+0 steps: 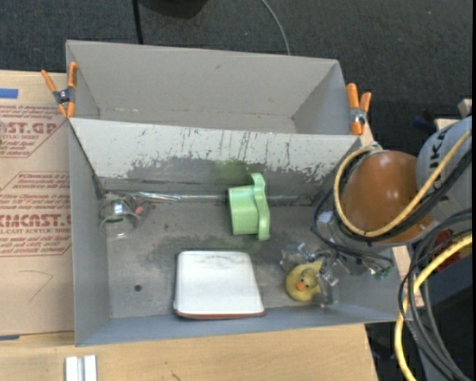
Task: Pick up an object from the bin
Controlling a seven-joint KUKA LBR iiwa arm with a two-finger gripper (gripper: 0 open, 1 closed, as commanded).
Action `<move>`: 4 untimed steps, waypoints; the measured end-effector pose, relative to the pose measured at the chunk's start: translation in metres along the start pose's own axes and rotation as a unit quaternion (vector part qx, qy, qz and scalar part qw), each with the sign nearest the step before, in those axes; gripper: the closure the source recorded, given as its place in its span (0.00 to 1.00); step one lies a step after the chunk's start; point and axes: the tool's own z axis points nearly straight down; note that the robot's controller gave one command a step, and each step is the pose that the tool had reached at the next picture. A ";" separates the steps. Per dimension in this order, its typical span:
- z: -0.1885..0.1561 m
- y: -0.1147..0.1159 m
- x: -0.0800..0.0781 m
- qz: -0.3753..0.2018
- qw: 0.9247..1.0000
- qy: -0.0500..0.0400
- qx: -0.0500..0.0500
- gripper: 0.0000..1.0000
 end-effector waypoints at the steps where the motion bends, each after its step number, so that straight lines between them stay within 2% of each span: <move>1: 0.001 0.004 -0.003 -0.017 1.000 0.000 0.002 1.00; 2: -0.034 0.011 -0.011 -0.037 0.999 0.003 -0.005 1.00; 3: -0.055 0.005 -0.020 -0.044 0.999 -0.003 0.002 1.00; 4: -0.157 0.035 -0.028 -0.016 1.000 0.003 -0.005 1.00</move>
Offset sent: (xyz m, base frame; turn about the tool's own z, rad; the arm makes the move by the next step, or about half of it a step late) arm 0.0108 0.0179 0.0706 -0.0991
